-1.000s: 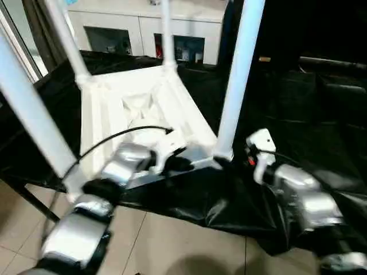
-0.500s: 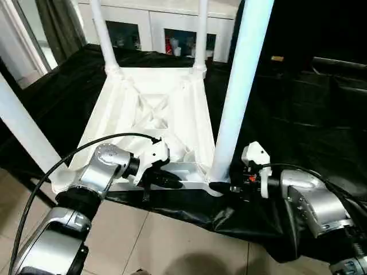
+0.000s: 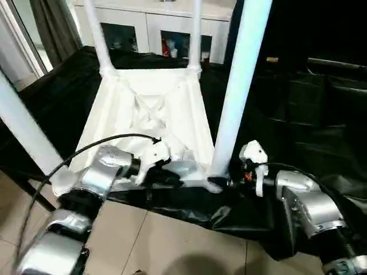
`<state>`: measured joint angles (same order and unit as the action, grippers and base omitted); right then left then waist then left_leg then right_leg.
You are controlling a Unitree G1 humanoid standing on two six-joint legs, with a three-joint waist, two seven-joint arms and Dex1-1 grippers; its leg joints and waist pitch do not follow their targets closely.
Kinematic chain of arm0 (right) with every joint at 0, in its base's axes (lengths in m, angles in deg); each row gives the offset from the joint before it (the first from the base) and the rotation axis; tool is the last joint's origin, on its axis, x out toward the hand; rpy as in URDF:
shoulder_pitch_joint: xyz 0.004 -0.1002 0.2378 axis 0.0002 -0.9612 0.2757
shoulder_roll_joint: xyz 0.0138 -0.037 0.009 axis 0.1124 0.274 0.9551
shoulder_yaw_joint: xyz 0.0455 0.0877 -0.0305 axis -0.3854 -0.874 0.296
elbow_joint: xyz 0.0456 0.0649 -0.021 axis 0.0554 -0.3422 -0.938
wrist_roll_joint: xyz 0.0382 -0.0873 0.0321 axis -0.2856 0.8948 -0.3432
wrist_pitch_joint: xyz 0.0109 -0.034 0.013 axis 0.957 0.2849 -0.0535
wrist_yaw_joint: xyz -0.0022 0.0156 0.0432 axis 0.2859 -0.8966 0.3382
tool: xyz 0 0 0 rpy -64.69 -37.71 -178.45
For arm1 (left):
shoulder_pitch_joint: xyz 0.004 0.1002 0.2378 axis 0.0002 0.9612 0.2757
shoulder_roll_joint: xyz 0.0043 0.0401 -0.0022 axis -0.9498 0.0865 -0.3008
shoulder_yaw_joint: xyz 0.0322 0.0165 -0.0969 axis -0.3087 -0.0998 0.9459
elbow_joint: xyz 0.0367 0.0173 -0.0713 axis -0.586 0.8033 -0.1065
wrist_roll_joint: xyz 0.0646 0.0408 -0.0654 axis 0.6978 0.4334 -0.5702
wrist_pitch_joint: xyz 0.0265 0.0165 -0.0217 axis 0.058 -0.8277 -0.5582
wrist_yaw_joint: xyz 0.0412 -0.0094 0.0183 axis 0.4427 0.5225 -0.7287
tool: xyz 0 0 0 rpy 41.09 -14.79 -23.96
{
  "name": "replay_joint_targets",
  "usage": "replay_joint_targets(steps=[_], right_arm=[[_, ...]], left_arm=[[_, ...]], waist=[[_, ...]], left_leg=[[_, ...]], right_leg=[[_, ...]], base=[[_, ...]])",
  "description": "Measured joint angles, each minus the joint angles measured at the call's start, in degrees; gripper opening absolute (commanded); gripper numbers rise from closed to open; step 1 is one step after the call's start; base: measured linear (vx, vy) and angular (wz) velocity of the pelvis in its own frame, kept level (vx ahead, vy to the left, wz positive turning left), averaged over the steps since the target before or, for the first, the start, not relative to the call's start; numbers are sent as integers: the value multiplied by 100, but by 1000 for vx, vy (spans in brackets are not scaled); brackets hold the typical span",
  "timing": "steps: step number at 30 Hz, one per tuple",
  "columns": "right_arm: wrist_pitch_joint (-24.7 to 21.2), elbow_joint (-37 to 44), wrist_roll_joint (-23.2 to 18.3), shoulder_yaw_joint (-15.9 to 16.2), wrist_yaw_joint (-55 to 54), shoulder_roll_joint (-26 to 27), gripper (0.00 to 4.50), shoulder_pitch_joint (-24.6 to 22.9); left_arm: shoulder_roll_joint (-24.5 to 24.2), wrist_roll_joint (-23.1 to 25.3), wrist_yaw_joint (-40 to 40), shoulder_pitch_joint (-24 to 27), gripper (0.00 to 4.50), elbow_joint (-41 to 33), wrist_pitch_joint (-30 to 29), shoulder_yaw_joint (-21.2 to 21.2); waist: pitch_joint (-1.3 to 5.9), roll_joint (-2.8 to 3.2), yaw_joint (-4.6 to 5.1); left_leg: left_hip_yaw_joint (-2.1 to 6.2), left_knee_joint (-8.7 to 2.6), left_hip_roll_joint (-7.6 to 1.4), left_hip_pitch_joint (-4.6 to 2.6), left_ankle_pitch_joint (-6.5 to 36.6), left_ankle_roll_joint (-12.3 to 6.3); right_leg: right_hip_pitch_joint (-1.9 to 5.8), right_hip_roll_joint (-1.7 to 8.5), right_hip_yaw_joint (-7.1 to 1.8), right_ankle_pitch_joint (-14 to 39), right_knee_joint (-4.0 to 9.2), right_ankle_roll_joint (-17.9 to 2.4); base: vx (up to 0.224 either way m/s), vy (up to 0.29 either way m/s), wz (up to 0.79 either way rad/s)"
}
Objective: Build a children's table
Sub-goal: Rotate leg to tighten
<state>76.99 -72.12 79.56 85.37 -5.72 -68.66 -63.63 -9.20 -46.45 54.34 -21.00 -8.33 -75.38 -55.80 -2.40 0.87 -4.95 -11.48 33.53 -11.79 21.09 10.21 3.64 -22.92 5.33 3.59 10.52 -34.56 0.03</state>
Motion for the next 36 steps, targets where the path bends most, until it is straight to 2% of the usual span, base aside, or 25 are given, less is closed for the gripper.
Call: replay_joint_targets(steps=[4, 8, 13, 17, 19, 24, 25, 28, 30, 32, 36], right_arm=[[-41, -135, 119, -318, -1053, 409, 267, 22], [-79, -461, 373, -706, -2700, 1010, 267, 308], [-9, -664, 498, -800, -3316, 1182, 267, 467], [147, -694, 542, -809, -3307, 1188, 267, 456], [221, -694, 522, -831, -3266, 1194, 323, 429], [305, -539, 345, -754, -2554, 1067, 356, 293], [295, -495, 305, -738, -2412, 1016, 373, 266], [142, -203, 96, -670, -1774, 687, 382, 110], [133, 180, -41, -565, -1220, 293, 382, -107], [149, 649, -295, -556, -514, -245, 382, -449], [175, 701, -405, -918, -244, -500, 382, -643]], left_arm=[[414, 147, -700, -282, 0, 461, -27, 17], [1051, 273, -1774, -673, 0, 1059, -197, 65], [1289, 290, -2140, -856, 0, 1399, -144, 87], [1290, 320, -2132, -901, 0, 1493, -14, 95], [1280, 329, -2111, -902, 0, 1493, 18, 95], [948, 326, -1810, -839, 0, 1407, 267, 93], [914, 332, -1759, -826, 0, 1390, 323, 85], [809, 334, -1574, -794, 0, 1347, 454, 60], [670, 347, -1430, -766, 0, 1346, 656, 30], [496, 376, -1094, -684, 0, 1344, 1106, -50], [272, 375, -455, -608, 0, 1342, 1628, -128]], waist=[[6, 9, 8], [15, 48, 22], [32, 81, 44], [28, 74, 40], [27, 75, 28], [6, 41, 40], [2, 34, 39], [1, 32, 21], [3, 42, 7], [7, 51, -9], [8, 66, -25]], left_leg=[[2, -2, 4, -13, -1, 1], [5, -2, 22, -12, -1, 1], [7, -5, 26, -9, -1, -1], [7, -20, 26, -9, -1, -1], [7, -31, 25, -8, -2, -1], [10, -61, 17, 2, -3, 0], [10, -61, 14, 3, -4, 1], [8, -62, 13, 7, -5, 1], [6, -60, 14, 10, -5, 2], [5, -55, 14, 11, -5, 1], [5, -42, 13, 26, -5, 1]], right_leg=[[14, 1, -3, 12, 7, 24], [21, 7, -17, 12, 22, 26], [36, 6, -20, 4, 46, 28], [37, 6, -18, -5, 45, 28], [32, 6, -14, -5, 45, 28], [4, 4, 5, -22, 41, 36], [3, 2, 7, -24, 40, 36], [0, 2, 6, -33, 42, 21], [-2, 2, 4, -27, 44, 30], [4, 2, -1, -17, 52, 42], [-3, 3, 2, -14, 54, 42]], base=[[0, 0, 0], [0, 0, 0], [0, 0, 0], [0, 0, 0], [0, 0, 0], [0, 0, 0], [0, 0, 0], [0, 0, 0], [0, 0, 0], [0, 0, 0], [0, 0, 0]])
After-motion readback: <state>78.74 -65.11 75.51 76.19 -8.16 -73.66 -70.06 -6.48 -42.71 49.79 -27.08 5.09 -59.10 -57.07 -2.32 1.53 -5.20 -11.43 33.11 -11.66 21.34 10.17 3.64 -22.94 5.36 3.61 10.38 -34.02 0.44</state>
